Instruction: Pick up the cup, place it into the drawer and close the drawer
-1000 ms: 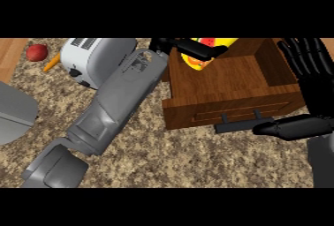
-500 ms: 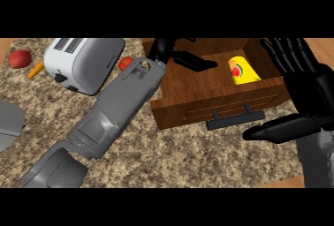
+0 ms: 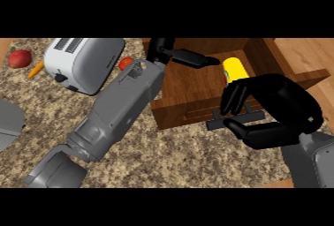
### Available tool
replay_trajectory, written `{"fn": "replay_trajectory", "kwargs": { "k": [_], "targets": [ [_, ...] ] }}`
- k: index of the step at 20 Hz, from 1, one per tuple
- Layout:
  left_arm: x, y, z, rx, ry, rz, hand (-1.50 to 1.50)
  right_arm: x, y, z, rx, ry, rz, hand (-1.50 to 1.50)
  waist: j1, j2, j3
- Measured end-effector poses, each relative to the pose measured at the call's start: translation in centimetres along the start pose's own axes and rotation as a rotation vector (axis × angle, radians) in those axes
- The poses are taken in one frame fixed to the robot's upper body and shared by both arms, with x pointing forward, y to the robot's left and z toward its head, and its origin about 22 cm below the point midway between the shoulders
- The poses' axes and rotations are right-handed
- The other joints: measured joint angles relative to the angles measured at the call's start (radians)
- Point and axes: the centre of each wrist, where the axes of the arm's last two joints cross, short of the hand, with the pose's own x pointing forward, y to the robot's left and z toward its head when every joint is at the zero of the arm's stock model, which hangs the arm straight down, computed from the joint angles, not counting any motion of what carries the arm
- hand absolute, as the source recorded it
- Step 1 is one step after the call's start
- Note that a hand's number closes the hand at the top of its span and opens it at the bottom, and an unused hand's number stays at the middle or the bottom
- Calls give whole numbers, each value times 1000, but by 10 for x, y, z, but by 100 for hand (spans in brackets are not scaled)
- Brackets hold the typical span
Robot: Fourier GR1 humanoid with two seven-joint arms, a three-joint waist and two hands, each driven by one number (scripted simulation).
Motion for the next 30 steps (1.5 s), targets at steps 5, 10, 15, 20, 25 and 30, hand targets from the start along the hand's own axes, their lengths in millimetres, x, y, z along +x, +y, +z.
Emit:
{"fn": "replay_trajectory", "kwargs": {
  "k": [5,10,15,20,25,30],
  "targets": [
    [8,-2,-5,61,-49,47,-150,0,2,9,182,182,121,-150,38,-16,0],
    [4,1,-4,108,-51,66,-150,-1,4,21,206,327,318,-150,87,-25,1],
    [-4,6,2,123,-67,116,-150,-36,14,30,164,454,445,-150,149,-32,1],
    [-12,18,8,129,-77,155,-150,-91,25,31,194,574,505,-150,196,-35,1],
    [-23,30,21,139,-89,188,-150,-140,21,31,231,671,547,150,237,-39,2],
    [-31,52,33,137,-83,209,-150,-165,-9,23,170,686,578,150,272,-35,1]
  ]
}}
